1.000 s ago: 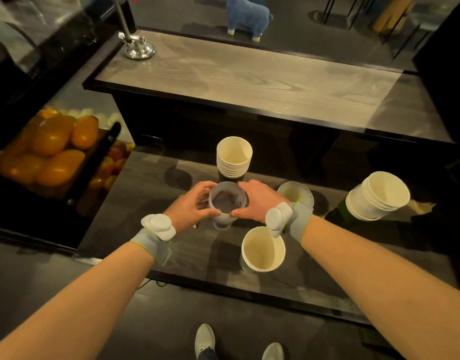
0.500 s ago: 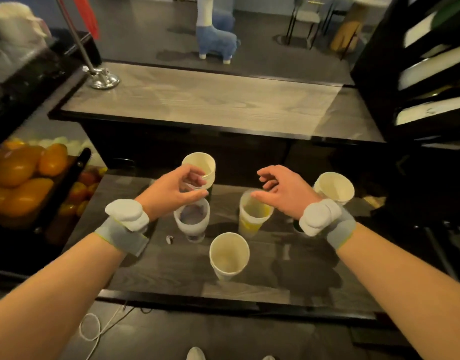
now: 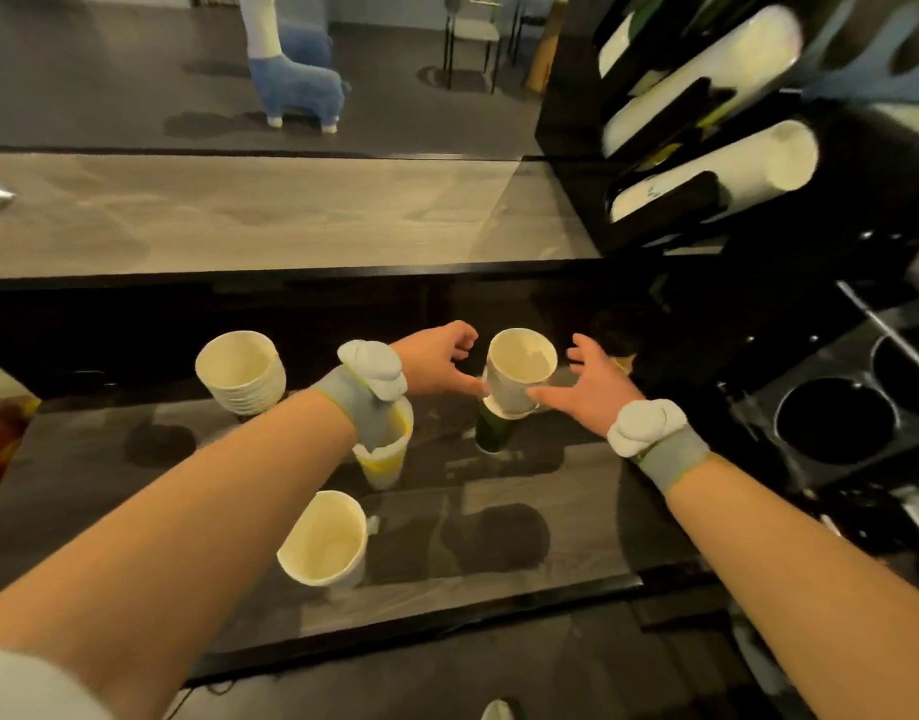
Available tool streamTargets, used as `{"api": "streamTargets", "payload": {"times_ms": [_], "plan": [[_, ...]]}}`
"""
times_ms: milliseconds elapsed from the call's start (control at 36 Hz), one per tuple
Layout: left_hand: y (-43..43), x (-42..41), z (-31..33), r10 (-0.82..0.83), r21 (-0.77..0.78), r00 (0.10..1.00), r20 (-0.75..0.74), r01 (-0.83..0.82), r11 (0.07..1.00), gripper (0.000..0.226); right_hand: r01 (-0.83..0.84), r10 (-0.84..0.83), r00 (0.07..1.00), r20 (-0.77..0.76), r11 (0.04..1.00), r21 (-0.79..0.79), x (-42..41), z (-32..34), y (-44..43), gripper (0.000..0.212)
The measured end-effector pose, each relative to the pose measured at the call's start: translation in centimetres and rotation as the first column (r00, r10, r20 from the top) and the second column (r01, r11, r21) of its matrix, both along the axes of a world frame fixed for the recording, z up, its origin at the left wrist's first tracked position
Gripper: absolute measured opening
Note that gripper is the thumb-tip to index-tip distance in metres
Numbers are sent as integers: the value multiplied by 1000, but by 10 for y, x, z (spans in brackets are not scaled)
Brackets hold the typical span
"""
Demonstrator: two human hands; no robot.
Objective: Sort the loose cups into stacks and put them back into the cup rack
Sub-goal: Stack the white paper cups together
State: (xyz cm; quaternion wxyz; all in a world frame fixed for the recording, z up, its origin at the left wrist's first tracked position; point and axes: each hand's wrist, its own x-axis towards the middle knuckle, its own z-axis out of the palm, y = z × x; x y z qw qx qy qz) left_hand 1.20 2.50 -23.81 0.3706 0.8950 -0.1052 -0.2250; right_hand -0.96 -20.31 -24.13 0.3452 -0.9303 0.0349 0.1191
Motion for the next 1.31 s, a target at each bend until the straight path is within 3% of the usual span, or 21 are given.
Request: {"api": "streamTargets", "payload": {"times_ms": [139,389,611,806,1000,1139,1306], "plan": [[-24,13,-20,-2,44,1000,-25,4,999,79,-45,37,996,-78,994,-96,9,-23,-2,95],[-36,17,-34,25,60,1000,-3,-25,998,65,-11,11,1000,2,996,92,19,-40,-3,69],[-29,12,-30,159,34,984,-81,-157,987,67,-80,78,997,19,991,112,26,-44,1,73],[-27,9,-25,241,-118,960,-145,-259,959,67,-86,78,996,51,979,186,25,-36,3,74],[-20,6,-15,261,-226,951,-164,-294,929,68,-65,42,995,95,966,251,25,-19,3,70],[-20,-1,-10,235,-253,967,-95,-252,934,63,-41,2,992,123,949,311,23,-7,2,71],[-21,-8,0,235,-317,969,-76,-247,916,76,-33,-20,990,139,929,368,25,7,1,68]]}}
